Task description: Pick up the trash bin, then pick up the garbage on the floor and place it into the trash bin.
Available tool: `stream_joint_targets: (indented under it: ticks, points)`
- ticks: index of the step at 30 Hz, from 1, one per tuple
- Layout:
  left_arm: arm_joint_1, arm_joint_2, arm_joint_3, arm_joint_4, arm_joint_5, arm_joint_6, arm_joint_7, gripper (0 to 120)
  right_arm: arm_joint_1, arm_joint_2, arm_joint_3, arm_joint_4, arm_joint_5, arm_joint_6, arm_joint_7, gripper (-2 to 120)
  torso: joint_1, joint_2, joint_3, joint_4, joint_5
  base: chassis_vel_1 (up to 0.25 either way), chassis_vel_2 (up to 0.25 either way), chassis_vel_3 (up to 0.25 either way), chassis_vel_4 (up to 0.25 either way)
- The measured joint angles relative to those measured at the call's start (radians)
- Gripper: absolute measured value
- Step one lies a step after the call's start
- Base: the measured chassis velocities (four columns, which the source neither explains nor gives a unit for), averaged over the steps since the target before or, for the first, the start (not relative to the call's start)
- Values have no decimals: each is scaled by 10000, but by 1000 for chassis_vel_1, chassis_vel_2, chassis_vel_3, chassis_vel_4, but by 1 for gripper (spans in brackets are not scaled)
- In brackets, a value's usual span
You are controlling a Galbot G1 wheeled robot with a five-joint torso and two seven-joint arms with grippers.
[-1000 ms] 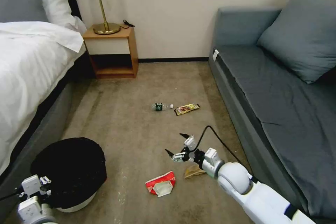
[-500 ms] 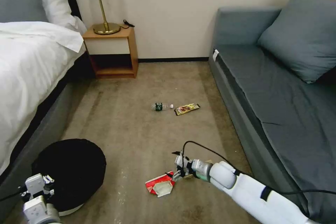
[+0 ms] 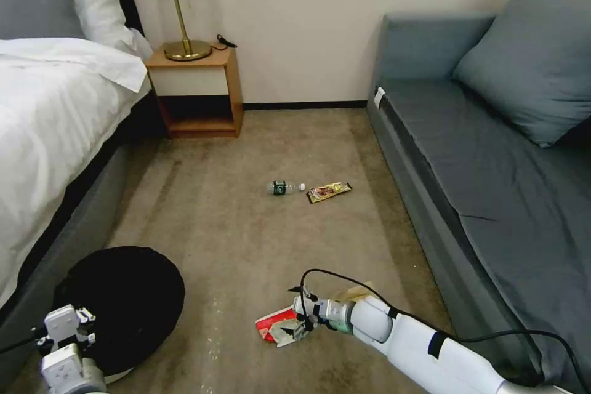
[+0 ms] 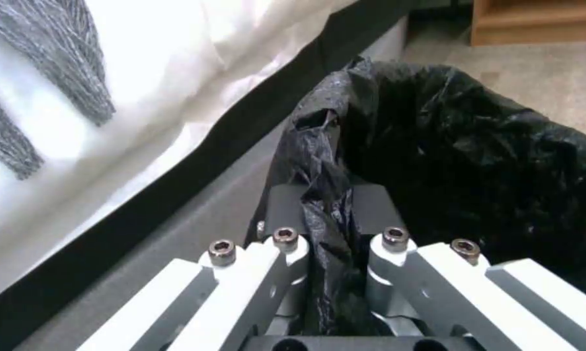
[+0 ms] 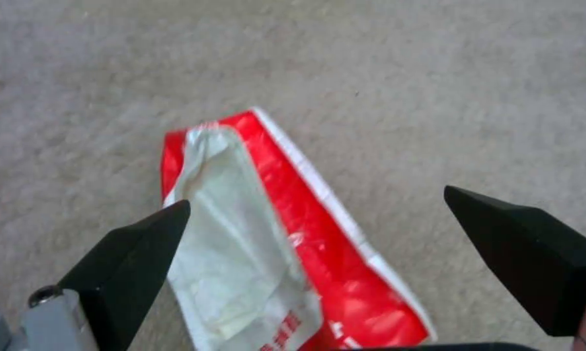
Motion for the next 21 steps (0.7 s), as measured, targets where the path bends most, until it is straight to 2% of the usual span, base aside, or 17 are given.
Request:
stream_joint_targets:
  ticks: [7, 11, 12, 15, 17, 21]
  points:
    - [14, -4, 15, -23, 29, 15, -2, 7, 24, 318, 37, -771, -321, 372, -106, 98, -1, 0, 1, 0, 2, 0, 0, 0, 0]
    - [0, -5, 42, -53, 44, 48, -6, 7, 195, 617, 267, -1520, -498, 699, -566, 82, 0, 0, 0, 1, 2, 0, 0, 0, 0]
    - [0, -5, 42, -53, 44, 48, -6, 7, 195, 617, 267, -1520, -498, 699, -566, 82, 0, 0, 0, 1, 2, 0, 0, 0, 0]
    - [-17, -26, 63, -54, 47, 53, -9, 7, 310, 722, 351, -1829, -533, 840, -820, 68, 0, 0, 0, 1, 2, 0, 0, 0, 0]
    - [-22, -31, 68, -54, 47, 53, -9, 7, 327, 740, 366, -1883, -535, 865, -854, 65, 0, 0, 0, 0, 2, 0, 0, 0, 0]
    - [-61, -69, 122, -11, 37, -18, -11, 7, 363, 782, 456, -2056, -536, 958, -955, 45, -1, 1, 0, 0, 3, 0, 0, 0, 0]
